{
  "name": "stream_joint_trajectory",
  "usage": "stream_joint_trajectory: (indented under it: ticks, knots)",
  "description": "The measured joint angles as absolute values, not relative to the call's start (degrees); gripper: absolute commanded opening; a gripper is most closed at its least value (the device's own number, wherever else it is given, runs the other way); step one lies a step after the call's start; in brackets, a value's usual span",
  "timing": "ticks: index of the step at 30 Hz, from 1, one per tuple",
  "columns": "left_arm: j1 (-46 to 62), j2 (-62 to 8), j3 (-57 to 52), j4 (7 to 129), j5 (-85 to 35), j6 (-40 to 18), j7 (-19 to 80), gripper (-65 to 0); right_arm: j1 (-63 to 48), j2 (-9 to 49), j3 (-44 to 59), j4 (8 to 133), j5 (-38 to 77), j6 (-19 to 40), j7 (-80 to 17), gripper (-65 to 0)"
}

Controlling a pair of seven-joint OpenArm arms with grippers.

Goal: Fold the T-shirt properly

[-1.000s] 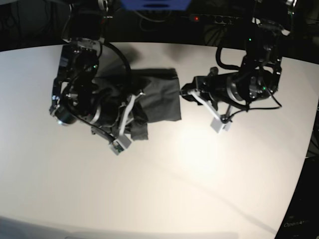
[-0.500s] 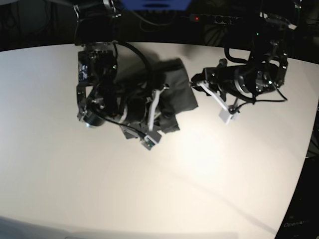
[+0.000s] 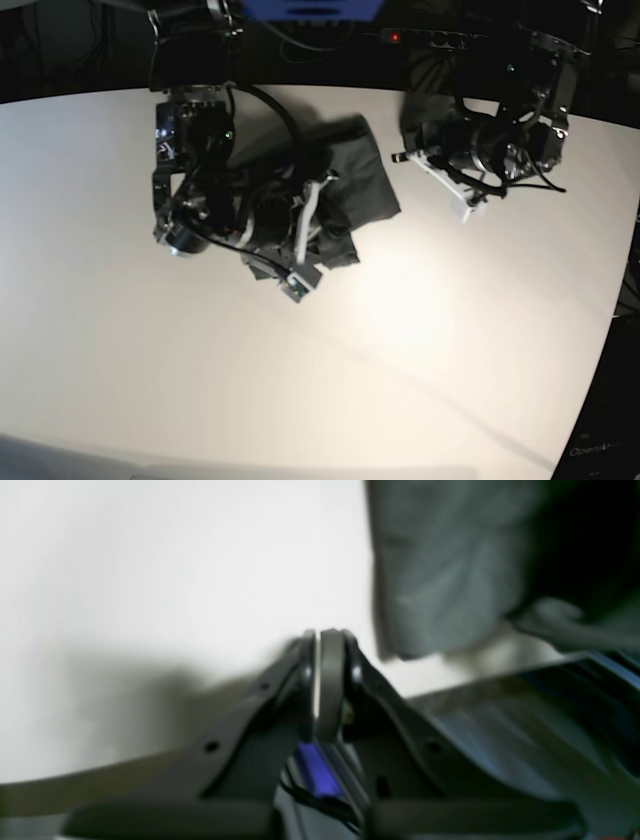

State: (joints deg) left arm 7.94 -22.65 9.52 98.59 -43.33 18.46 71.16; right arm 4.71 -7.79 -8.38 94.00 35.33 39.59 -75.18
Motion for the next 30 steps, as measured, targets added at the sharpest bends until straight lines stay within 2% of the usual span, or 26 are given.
stream_joint_trajectory:
  ticks: [8, 10, 27, 30]
  knots:
    - [4.84, -15.42, 9.19, 92.92, -37.63, 17.61, 71.55, -63.1, 4.71, -7.75, -8.32, 94.08, 35.33, 39.59, -75.16, -64.4]
    - [4.51, -14.0, 9.21, 92.29, -36.21, 17.52, 68.71, -63.1, 4.71, -7.79, -8.32, 94.08, 35.33, 39.59, -75.16, -64.4]
    - [-0.01, -13.45, 9.21, 86.59, -37.3, 16.47, 65.14, -63.1, 5.91, -8.58, -8.27, 94.06, 35.53, 39.59, -75.59, -64.4]
    - [-0.91, -13.47, 10.28, 86.28, -36.38, 16.56, 64.77, -63.1, 6.0, -8.43, -8.27, 94.04, 39.11, 39.59, -75.85, -64.4]
